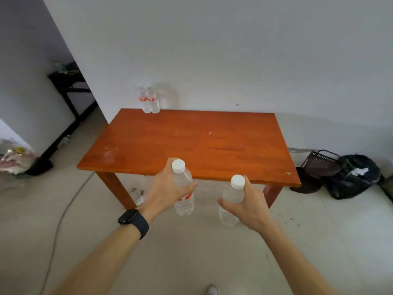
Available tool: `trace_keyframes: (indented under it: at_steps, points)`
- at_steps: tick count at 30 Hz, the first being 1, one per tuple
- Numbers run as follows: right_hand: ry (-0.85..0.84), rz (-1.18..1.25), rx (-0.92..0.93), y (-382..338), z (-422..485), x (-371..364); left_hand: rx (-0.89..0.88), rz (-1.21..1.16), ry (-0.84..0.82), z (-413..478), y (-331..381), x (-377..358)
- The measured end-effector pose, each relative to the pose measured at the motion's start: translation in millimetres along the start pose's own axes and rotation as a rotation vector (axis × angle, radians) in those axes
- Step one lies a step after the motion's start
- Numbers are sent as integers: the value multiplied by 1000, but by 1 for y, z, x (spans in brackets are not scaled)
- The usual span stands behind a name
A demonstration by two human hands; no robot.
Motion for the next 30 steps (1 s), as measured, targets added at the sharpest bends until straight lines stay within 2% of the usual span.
trace_keyframes:
  at_steps: [10, 17, 25, 30]
  points:
    - [-129, -35, 3, -7, 171, -28, 103, -10, 21, 126, -75, 49]
    - [-198, -82, -78, -2, 297, -69, 121, -40, -10, 233, -141, 73]
    - [-247, -105, -201, -8, 461, -120, 157, -38, -154, 374, -230, 100]
    - [-202, -64, -242, -17, 540, -135, 165, -62, -285, 448, -271, 113]
Point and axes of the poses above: each hand's wrist, its own z-axis towards the middle knuckle, its own x-axis out of the back of the hand, y = z × x, the point moved 8 cm from there along z, towards the middle knuckle, and after that the axes turned 11 degrees about -y, right-handed, at the moved point
